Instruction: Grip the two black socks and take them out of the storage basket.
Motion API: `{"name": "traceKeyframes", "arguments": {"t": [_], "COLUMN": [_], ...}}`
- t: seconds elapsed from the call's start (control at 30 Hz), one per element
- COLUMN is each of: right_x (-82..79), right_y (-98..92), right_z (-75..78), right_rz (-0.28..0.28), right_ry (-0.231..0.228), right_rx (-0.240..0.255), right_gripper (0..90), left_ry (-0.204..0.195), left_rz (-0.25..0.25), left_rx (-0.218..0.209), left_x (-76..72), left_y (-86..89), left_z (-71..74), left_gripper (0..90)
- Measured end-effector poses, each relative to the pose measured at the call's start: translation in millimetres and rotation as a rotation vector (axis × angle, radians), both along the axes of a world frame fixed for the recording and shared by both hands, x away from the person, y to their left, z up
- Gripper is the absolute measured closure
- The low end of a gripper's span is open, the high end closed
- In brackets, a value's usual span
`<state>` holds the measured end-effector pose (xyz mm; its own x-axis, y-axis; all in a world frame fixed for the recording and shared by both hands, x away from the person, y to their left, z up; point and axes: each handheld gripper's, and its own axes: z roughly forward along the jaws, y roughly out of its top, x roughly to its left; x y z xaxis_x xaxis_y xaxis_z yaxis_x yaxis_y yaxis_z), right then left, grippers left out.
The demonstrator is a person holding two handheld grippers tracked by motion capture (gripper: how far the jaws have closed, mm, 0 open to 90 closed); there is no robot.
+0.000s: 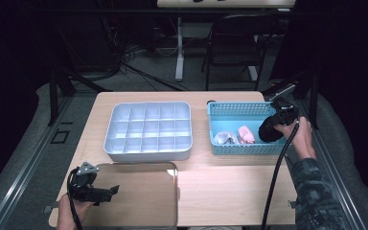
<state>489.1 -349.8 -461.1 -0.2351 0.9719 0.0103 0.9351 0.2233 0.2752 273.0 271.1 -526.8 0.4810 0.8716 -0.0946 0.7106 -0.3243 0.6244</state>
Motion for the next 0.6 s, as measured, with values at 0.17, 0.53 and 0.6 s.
{"name": "traceKeyframes", "arguments": {"t": [0.17,0.53,0.6], "right_x": [0.7,-3.1,-4.4], "right_y": [0.5,2.7,3.2], "right_z": [9.4,30.0,34.7], "right_rz": [0.003,0.018,0.028], "right_ry": [-0.015,-0.044,-0.045], "right_rx": [-0.006,-0.010,-0.016], "right_gripper": [65.7,65.7,65.8], "left_ry": [-0.002,0.002,0.003], "left_rz": [-0.013,-0.012,-0.013], "left_rx": [0.001,-0.003,0.000], "left_x": [0.3,0.2,0.3], "left_y": [-0.3,-2.1,-2.8], "left_z": [-0.2,-0.4,-0.3], "left_gripper": [0.3,0.2,0.2]}}
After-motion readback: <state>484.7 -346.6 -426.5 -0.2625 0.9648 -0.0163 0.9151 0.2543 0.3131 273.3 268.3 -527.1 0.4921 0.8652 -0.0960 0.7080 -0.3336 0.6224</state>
